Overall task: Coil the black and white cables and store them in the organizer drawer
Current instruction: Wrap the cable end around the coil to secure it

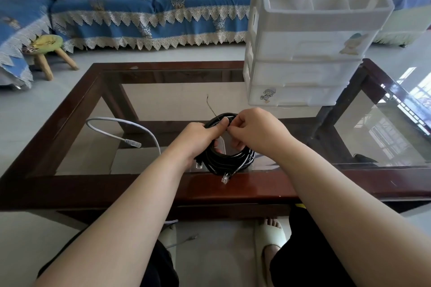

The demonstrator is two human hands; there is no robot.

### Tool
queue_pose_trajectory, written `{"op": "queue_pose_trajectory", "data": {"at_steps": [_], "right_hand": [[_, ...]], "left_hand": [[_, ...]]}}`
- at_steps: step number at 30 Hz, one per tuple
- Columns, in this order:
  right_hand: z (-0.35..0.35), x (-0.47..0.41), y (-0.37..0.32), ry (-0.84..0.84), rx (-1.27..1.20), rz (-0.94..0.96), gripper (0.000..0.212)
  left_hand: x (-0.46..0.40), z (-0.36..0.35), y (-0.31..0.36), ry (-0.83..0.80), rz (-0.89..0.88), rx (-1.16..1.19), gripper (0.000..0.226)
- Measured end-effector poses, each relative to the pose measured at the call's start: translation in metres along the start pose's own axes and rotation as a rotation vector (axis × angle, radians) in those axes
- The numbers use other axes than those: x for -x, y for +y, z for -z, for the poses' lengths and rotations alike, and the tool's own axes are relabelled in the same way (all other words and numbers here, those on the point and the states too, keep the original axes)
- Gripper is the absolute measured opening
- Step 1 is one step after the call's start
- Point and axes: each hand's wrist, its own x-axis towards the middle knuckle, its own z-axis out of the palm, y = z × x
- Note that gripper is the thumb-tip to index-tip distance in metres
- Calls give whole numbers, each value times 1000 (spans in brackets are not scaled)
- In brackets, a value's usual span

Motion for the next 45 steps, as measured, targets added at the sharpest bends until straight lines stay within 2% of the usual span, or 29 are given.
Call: {"op": "queue_pose_trajectory", "data": {"at_steps": [5,7,10,12,15,16,18,20,22,29,32,38,41,45], "right_hand": [[5,6,-4,-29,115,58,21],[10,9,-5,-41,240,88,21],[20,10,-6,46,473,147,30],[23,8,1,63,490,186,44],[19,6,10,-226,255,156,84],[16,6,11,-323,184,148,84],[9,7,12,-386,127,181,63],[4,7,9,-323,86,209,40],[-1,5,8,-270,90,223,26],[-8,-1,7,-171,350,293,28],[-13,-3,5,-131,414,297,30],[-13,0,0,-17,453,378,26],[-16,0,-2,44,422,375,29],[-15,-3,-3,77,392,358,20]], "left_hand": [[3,2,4,-72,-16,28,40],[4,2,5,-95,-40,-20,39],[6,5,8,-136,-65,-126,41],[10,9,12,-175,-78,-180,41],[16,8,15,-271,-166,-323,34],[18,6,15,-303,-197,-383,28],[21,5,15,-337,-219,-460,22],[22,7,14,-325,-224,-507,25],[21,11,14,-293,-222,-561,30],[22,10,9,-183,-239,-619,27],[21,13,9,-202,-212,-624,29],[24,20,12,-189,-161,-330,30],[28,16,10,-69,-160,-168,33],[39,7,8,96,-260,-129,23]]}}
